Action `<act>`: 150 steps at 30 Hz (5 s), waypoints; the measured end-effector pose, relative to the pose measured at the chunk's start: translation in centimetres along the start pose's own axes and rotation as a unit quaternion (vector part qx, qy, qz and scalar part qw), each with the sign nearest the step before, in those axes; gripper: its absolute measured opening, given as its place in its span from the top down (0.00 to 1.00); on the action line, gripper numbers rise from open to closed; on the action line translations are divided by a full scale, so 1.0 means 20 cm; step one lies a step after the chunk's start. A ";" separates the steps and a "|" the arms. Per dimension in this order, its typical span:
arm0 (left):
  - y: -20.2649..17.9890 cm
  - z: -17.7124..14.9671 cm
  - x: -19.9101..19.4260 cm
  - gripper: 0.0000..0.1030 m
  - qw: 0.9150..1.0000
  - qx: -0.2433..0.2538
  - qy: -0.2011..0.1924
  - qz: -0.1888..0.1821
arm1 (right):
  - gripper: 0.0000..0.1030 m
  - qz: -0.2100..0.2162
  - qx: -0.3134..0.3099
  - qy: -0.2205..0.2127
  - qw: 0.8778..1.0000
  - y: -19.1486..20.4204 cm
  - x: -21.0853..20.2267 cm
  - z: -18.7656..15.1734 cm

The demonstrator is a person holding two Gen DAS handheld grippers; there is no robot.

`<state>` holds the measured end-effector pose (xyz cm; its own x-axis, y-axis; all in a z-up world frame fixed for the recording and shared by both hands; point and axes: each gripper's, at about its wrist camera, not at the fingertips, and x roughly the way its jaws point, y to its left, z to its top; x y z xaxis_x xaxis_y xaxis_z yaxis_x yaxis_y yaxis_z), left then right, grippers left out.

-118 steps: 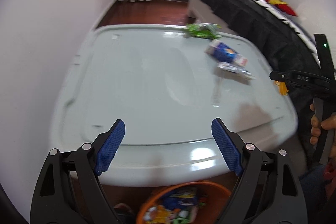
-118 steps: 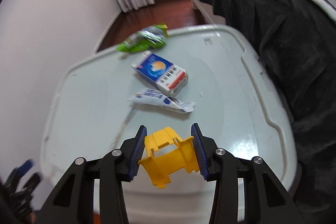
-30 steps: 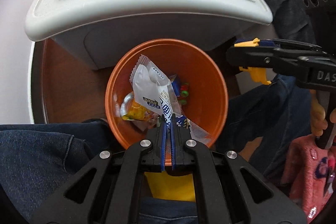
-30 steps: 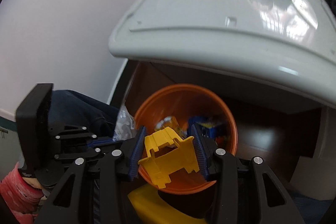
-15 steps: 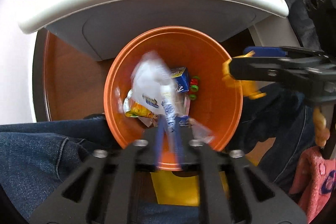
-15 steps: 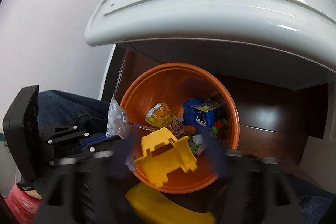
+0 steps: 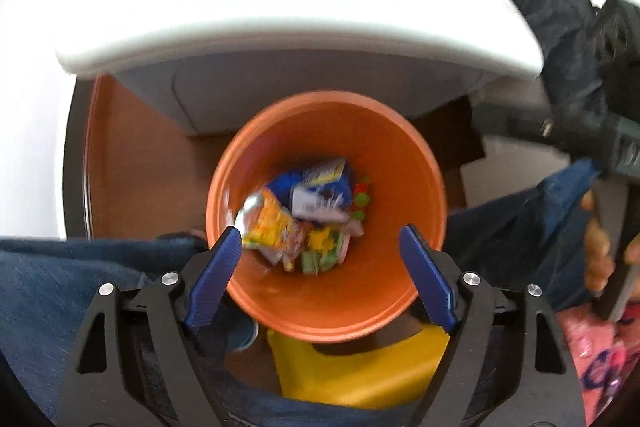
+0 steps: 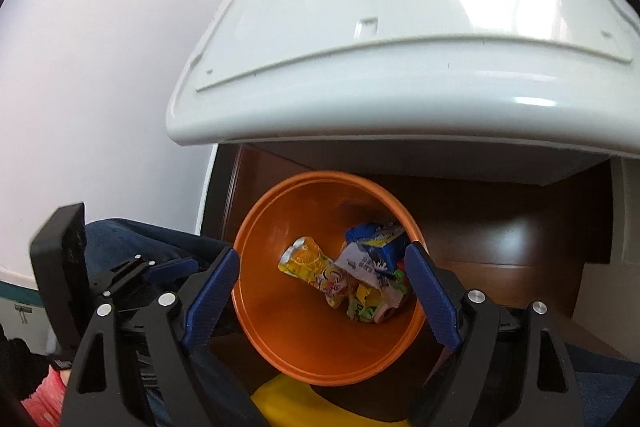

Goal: Collect trash
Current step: 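Grasp the blue medicine carton with the right tool, then grasp the green snack bag with the left tool while the right tool holds the carton, then carry the snack bag and carton over the orange bucket with both tools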

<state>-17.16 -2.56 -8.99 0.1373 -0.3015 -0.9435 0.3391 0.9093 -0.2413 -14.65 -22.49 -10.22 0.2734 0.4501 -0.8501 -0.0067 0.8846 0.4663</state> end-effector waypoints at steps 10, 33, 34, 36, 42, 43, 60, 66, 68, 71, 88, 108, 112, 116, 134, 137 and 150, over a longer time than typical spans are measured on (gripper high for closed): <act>-0.01 0.55 -0.40 0.11 0.986 0.009 -0.164 0.023 | 0.12 -0.066 -0.006 -0.051 0.996 -0.09 -0.16 0.16; 0.18 0.90 -0.32 0.11 0.977 -0.025 -0.204 0.057 | 0.08 -0.288 -0.148 -0.074 0.943 -0.50 0.17 1.58; 0.19 0.90 -0.32 0.11 0.978 -0.029 -0.201 0.051 | 0.08 -0.290 -0.147 -0.070 0.943 -0.51 0.20 1.60; 0.21 0.91 -0.32 0.11 0.978 -0.038 -0.200 0.044 | 0.08 -0.297 -0.151 -0.057 0.941 -0.52 0.25 1.64; 0.22 0.93 -0.30 0.11 0.979 -0.039 -0.193 0.043 | 0.37 -0.279 -0.136 -0.030 0.950 -0.51 0.27 1.63; 0.22 0.93 -0.29 0.11 0.980 -0.041 -0.191 0.041 | 0.39 -0.277 -0.134 -0.032 0.951 -0.51 0.26 1.62; 0.15 0.95 -0.21 0.11 0.975 -0.040 -0.215 0.026 | 0.42 -0.110 -0.023 -0.150 0.982 -0.29 -0.43 0.71; 0.01 1.09 -0.20 0.11 0.974 -0.007 -0.225 -0.004 | 0.42 -0.095 -0.035 -0.199 0.975 -0.25 -0.63 0.51; -0.06 1.18 -0.20 0.11 0.971 0.017 -0.236 0.023 | 0.42 -0.091 -0.031 -0.214 0.972 -0.28 -0.65 0.49; -0.18 1.34 -0.20 0.11 0.966 0.054 -0.249 0.038 | 0.42 -0.066 -0.023 -0.221 0.973 -0.32 -0.68 0.50; -0.56 2.30 0.43 0.11 0.951 0.263 -0.141 0.079 | 0.42 -0.011 -0.004 -0.190 0.982 -0.44 -0.60 0.62; -0.49 2.26 0.57 0.87 0.954 0.272 -0.080 0.097 | 0.42 -0.008 -0.005 -0.184 0.983 -0.43 -0.57 0.64; -0.46 2.08 0.39 0.87 0.959 0.258 -0.095 0.067 | 0.42 -0.020 -0.004 -0.194 0.981 -0.43 -0.59 0.63; -0.39 1.81 0.12 0.87 0.965 0.232 -0.111 0.040 | 0.42 -0.044 -0.010 -0.207 0.977 -0.42 -0.63 0.60; -0.19 0.42 -0.52 0.87 0.985 0.111 -0.115 0.068 | 0.42 -0.029 -0.175 -0.154 0.972 0.19 -0.69 0.22; -0.15 0.23 -0.42 0.87 0.990 0.098 -0.082 0.062 | 0.42 -0.036 -0.187 -0.111 0.975 0.23 -0.61 0.12; -0.08 -0.09 0.07 0.87 0.995 0.063 0.060 0.049 | 0.42 -0.049 -0.147 0.050 0.987 0.17 -0.15 -0.09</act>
<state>-19.28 -3.98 -10.35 0.0670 -0.1693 -0.9833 0.4447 0.8873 -0.1225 -17.23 -20.63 -6.43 0.1909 0.3584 -0.9139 -0.2684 0.9146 0.3026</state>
